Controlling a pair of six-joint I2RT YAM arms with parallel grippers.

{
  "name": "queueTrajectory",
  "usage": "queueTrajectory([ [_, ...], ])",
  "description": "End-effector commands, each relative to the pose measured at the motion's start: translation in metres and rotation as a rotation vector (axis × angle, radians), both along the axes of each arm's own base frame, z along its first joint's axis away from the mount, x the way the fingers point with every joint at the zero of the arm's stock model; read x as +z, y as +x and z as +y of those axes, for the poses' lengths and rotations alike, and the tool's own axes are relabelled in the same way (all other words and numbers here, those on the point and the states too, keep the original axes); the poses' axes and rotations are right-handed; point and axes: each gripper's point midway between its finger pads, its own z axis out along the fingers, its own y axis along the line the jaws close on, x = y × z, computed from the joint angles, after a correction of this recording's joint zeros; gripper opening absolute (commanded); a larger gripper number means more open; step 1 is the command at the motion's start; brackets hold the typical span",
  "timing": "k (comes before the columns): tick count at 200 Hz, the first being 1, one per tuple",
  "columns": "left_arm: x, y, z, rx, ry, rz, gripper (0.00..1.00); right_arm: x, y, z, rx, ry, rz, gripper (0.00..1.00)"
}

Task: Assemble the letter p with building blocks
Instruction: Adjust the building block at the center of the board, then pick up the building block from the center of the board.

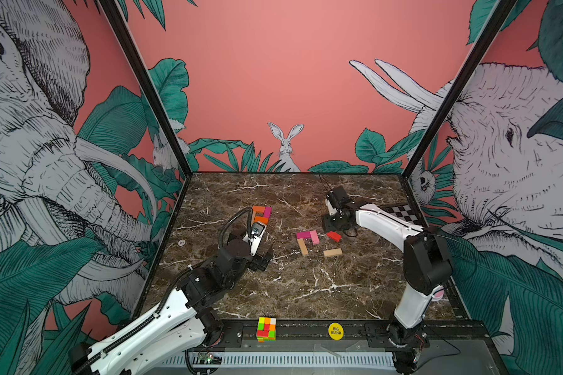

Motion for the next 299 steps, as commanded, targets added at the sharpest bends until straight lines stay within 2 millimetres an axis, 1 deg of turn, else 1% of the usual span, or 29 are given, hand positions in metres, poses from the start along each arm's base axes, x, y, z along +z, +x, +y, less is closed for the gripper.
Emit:
queueTrajectory([
  [1, 0.013, 0.001, 0.0, 0.008, -0.044, -0.02, 1.0, -0.006, -0.009, -0.025, 0.003, -0.099, 0.063, 0.67],
  [9, 0.013, 0.001, 0.0, 0.007, -0.046, -0.018, 1.0, -0.006, -0.01, -0.03, -0.034, -0.101, 0.071, 0.68],
  [24, 0.013, 0.001, -0.001, 0.004, -0.045, -0.016, 0.99, -0.003, -0.011, -0.036, -0.147, -0.075, 0.075, 0.76],
  [49, 0.012, 0.001, -0.003, -0.002, -0.045, -0.011, 0.99, -0.002, -0.012, -0.029, -0.343, 0.053, 0.08, 0.9],
  [52, 0.012, 0.001, -0.003, -0.003, -0.046, -0.012, 1.0, -0.002, -0.011, -0.027, -0.359, 0.065, 0.078, 0.96],
  [56, 0.012, 0.001, -0.003, -0.003, -0.048, -0.011, 0.99, -0.003, -0.012, -0.025, -0.375, 0.076, 0.078, 0.99],
  [78, 0.013, 0.0, -0.003, -0.004, -0.055, -0.01, 1.0, -0.011, -0.015, -0.024, -0.505, 0.094, 0.096, 0.99],
  [98, 0.014, -0.001, -0.004, -0.012, -0.062, -0.01, 1.0, -0.02, -0.02, -0.032, -0.625, 0.02, 0.115, 0.99],
  [123, 0.015, -0.003, -0.004, -0.02, -0.073, -0.009, 1.0, -0.029, -0.021, -0.042, -0.726, -0.036, 0.124, 0.97],
  [131, 0.015, -0.003, -0.004, -0.022, -0.076, -0.009, 0.99, -0.033, -0.021, -0.04, -0.745, -0.027, 0.131, 0.96],
  [152, 0.017, -0.004, -0.003, -0.022, -0.083, -0.013, 0.99, -0.047, -0.016, -0.028, -0.737, 0.027, 0.157, 0.93],
  [163, 0.017, -0.004, -0.003, -0.023, -0.085, -0.014, 0.99, -0.049, -0.014, -0.029, -0.734, 0.009, 0.157, 0.93],
  [178, 0.018, -0.005, -0.003, -0.026, -0.088, -0.013, 0.99, -0.055, -0.009, -0.025, -0.705, 0.012, 0.155, 0.93],
  [207, 0.019, -0.005, -0.004, -0.028, -0.093, -0.015, 0.99, -0.071, -0.008, -0.024, -0.711, 0.013, 0.206, 0.93],
  [244, 0.018, -0.005, -0.004, -0.027, -0.088, -0.012, 1.0, -0.075, -0.004, -0.026, -0.718, 0.019, 0.193, 0.9],
  [252, 0.017, -0.005, -0.004, -0.027, -0.085, -0.012, 1.0, -0.077, -0.003, -0.026, -0.713, 0.028, 0.195, 0.84],
  [276, 0.018, -0.004, -0.004, -0.026, -0.086, -0.012, 1.0, -0.084, -0.002, -0.018, -0.691, 0.105, 0.218, 0.59],
  [299, 0.018, -0.004, -0.004, -0.025, -0.086, -0.013, 1.0, -0.086, -0.002, -0.02, -0.692, 0.123, 0.207, 0.58],
])
